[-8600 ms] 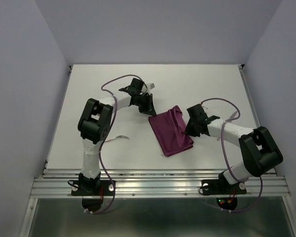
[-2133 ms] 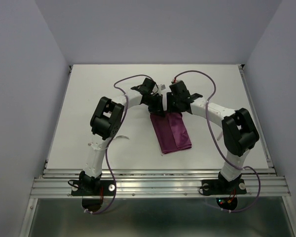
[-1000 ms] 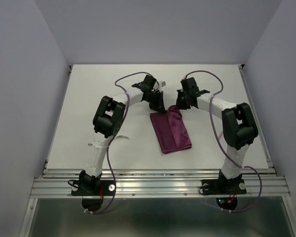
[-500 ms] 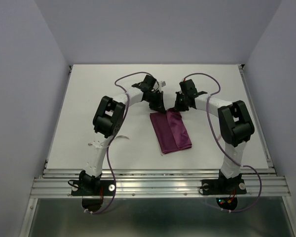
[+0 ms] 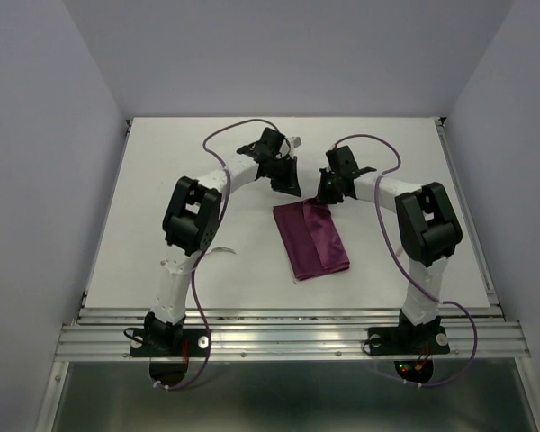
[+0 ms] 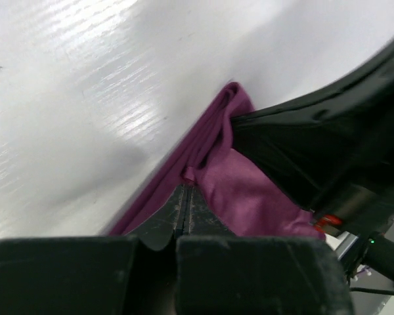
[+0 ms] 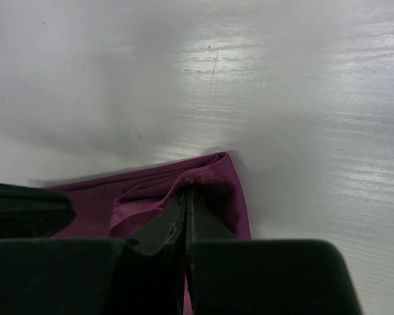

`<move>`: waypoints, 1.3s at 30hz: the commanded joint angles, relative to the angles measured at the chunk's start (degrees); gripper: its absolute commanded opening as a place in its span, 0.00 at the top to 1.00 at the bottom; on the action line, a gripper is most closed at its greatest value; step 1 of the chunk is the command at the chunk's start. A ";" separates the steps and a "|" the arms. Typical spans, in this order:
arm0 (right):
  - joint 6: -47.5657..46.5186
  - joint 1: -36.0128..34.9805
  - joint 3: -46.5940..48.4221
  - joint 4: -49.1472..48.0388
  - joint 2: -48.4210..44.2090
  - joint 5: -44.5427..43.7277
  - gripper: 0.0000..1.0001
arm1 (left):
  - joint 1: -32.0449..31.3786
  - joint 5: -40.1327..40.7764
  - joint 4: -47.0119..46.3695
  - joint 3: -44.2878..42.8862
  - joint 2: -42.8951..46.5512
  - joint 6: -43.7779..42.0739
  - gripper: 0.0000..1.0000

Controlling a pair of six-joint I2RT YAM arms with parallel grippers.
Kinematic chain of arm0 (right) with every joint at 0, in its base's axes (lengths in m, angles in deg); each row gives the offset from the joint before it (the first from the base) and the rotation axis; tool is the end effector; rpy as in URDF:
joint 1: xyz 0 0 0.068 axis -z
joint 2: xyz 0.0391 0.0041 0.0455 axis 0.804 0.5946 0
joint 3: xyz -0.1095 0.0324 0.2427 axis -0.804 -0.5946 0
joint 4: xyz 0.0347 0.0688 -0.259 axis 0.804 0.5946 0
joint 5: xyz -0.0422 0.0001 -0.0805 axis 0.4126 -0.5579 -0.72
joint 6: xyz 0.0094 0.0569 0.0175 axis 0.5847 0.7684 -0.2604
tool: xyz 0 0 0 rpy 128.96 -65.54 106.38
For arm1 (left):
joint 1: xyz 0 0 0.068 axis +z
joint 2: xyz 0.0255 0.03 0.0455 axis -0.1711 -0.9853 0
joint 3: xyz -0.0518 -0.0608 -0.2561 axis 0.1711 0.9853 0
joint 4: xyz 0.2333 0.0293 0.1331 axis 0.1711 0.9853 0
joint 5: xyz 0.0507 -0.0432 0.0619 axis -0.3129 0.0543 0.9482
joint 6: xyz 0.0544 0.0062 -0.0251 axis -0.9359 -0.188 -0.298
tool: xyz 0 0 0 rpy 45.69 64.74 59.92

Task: Fold the napkin into a case and place the utensils inside
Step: Fold the lower triangle-folded napkin at the center of the board.

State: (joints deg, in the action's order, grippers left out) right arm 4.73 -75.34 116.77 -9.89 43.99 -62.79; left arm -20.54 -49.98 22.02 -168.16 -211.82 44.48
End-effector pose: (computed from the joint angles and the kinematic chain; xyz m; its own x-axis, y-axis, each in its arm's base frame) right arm 0.3983 0.1639 0.1465 -0.8547 0.1452 -0.4984 -0.0357 0.9414 0.3355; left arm 0.4380 -0.2825 0.1681 -0.8378 0.1600 -0.5221 0.4813 0.6679 -0.5677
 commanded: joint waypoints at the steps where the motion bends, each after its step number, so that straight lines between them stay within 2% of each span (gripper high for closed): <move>1: 0.40 -0.41 0.39 -1.91 0.15 -0.25 0.99 | -0.46 0.52 -1.50 -1.22 7.51 0.55 1.00; 7: 0.48 -0.41 0.47 -2.00 -0.20 -0.42 0.99 | -1.51 -6.07 -4.67 -1.22 5.67 2.92 1.00; 18: 0.40 -0.41 0.83 -1.73 -0.55 -0.25 0.99 | -2.48 -9.50 -5.28 -3.07 0.32 3.45 1.00; 28: 0.13 -0.41 0.65 -1.38 -0.73 -0.42 0.99 | -2.13 -8.81 -3.53 -5.79 -3.65 2.22 1.00; 39: -0.40 -0.41 -0.05 -1.29 -0.47 -0.69 0.99 | -0.37 -8.98 -5.54 -2.37 -2.68 2.66 1.00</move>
State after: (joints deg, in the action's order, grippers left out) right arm 4.71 -75.34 116.77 -10.07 43.99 -62.84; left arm -21.53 -57.72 18.48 -170.63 -216.85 47.65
